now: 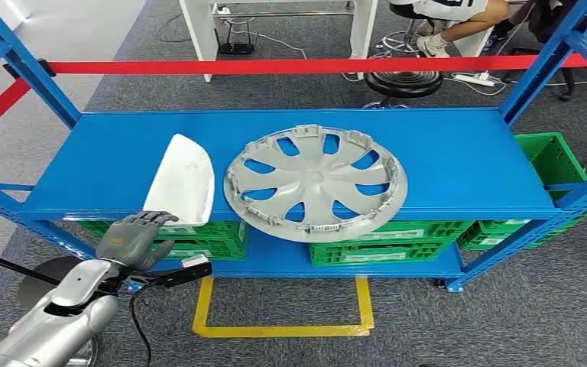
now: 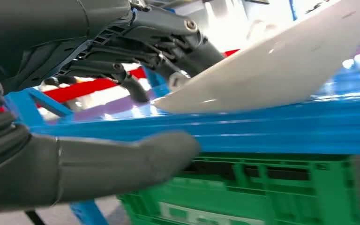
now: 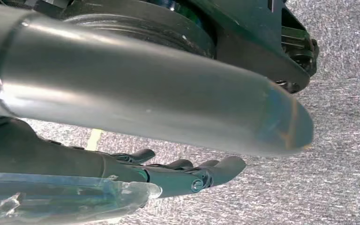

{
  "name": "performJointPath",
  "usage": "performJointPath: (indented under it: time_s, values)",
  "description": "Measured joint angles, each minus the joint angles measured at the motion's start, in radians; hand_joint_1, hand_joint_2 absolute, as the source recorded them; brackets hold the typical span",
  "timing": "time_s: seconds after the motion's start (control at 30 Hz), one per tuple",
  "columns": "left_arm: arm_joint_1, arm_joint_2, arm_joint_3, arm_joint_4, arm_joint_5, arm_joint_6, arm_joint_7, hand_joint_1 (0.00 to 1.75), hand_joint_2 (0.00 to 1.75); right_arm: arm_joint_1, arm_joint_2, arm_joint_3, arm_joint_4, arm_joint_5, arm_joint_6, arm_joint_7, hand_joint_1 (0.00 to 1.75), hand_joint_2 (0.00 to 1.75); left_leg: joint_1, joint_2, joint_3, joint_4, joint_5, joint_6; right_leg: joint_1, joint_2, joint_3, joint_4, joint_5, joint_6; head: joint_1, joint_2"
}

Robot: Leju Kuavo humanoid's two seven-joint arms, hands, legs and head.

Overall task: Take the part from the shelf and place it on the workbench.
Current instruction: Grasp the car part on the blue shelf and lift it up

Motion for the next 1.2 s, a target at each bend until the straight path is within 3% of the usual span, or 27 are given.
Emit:
performJointPath:
  time_s: [0.7, 1.03, 1.2]
  values:
    - [-0.005, 0.016, 0.035, 0.024, -0.056, 0.046, 0.004, 1.75, 1.75, 0.001, 0.000, -0.014, -0.001, 0.000, -0.009, 0.002, 0.00, 0.00, 0.000, 0.000, 0.000, 0.000, 0.000, 0.000, 0.000, 0.000, 0.000, 0.000, 0.000, 0.000, 0.000, 0.000]
    - [-0.015, 0.043, 0.051, 0.024, -0.219, 0.117, 0.029, 1.75, 1.75, -0.001, 0.000, -0.015, -0.001, 0.000, 0.009, 0.006, 0.00, 0.00, 0.000, 0.000, 0.000, 0.000, 0.000, 0.000, 0.000, 0.000, 0.000, 0.000, 0.000, 0.000, 0.000, 0.000]
    - [-0.043, 0.065, 0.048, -0.053, -0.337, 0.161, 0.030, 1.75, 1.75, -0.006, 0.001, -0.015, 0.001, 0.000, 0.029, 0.006, 0.00, 0.00, 0.000, 0.000, 0.000, 0.000, 0.001, 0.001, 0.000, 0.000, 0.000, 0.000, 0.001, 0.000, 0.000, 0.000]
